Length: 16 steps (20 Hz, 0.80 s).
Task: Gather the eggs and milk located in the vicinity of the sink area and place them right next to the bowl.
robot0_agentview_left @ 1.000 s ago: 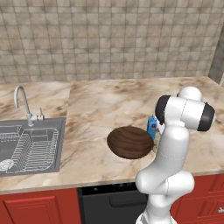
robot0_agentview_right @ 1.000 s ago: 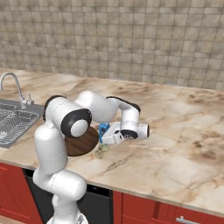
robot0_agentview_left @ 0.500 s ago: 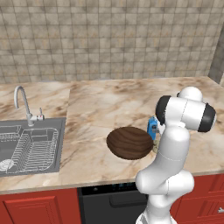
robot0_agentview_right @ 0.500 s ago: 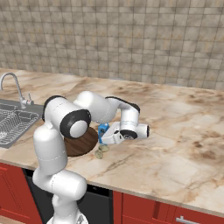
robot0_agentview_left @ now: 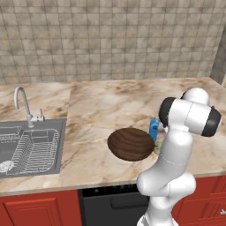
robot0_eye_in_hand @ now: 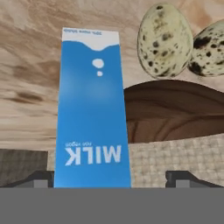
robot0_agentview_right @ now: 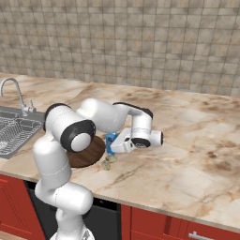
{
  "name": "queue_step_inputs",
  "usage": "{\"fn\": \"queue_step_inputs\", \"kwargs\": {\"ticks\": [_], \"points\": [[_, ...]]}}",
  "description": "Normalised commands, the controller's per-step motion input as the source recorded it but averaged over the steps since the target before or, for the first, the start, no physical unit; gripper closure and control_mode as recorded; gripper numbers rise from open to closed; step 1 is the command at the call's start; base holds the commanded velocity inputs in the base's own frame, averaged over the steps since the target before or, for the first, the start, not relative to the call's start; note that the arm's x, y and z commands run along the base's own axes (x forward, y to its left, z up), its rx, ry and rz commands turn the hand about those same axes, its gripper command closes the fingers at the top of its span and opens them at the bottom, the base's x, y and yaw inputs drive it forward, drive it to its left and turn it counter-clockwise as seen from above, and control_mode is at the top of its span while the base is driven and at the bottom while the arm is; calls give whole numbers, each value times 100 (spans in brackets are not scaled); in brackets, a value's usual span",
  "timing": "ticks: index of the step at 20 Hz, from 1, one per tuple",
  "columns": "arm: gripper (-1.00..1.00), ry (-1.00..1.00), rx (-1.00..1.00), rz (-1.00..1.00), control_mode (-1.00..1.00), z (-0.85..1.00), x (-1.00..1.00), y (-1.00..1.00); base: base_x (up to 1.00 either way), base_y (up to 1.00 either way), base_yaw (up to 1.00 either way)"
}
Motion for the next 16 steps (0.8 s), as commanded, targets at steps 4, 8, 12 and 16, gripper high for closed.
{"fn": "queue_step_inputs", "kwargs": {"ticks": [4,8,12,16], "points": [[-100,0,2,0,-100,72,2,-8,0,0,0],[-100,0,8,0,-100,79,-1,-34,0,0,0],[-100,-1,10,-1,-100,67,-26,-47,0,0,0],[-100,-12,1,-1,-100,32,-55,-54,0,0,0]]}}
